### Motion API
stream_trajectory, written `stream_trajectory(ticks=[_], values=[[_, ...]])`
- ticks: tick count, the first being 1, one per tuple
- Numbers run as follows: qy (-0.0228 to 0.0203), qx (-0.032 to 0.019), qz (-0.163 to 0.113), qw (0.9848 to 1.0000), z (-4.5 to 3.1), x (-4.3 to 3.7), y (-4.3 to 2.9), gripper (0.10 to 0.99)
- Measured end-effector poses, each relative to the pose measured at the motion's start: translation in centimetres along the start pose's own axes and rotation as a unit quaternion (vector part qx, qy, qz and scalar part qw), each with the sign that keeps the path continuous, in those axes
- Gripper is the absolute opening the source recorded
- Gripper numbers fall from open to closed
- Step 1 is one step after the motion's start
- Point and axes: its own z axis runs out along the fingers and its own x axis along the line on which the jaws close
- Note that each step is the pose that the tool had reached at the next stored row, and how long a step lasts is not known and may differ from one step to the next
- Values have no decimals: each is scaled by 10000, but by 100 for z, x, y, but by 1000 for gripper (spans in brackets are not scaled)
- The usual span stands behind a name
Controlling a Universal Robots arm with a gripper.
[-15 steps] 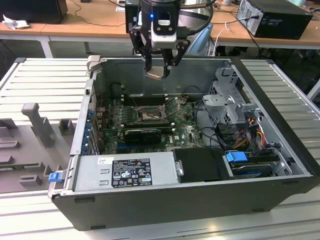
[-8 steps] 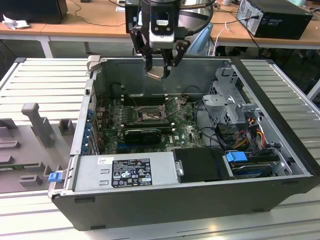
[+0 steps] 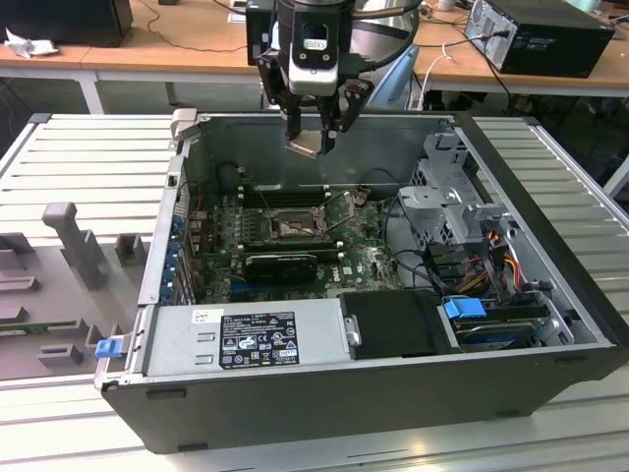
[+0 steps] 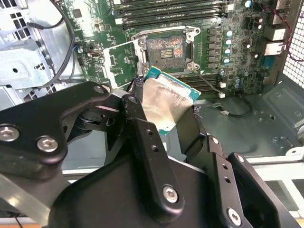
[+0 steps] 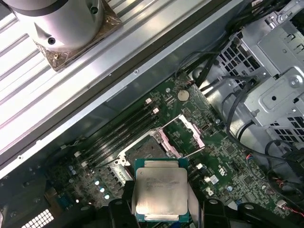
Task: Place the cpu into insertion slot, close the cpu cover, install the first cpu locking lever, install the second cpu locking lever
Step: 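Place the cpu into insertion slot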
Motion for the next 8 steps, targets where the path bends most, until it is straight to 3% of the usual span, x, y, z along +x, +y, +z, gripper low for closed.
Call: stream_trajectory(ticks=[8], values=[[-26, -5, 288, 9996, 1, 0, 0, 525]])
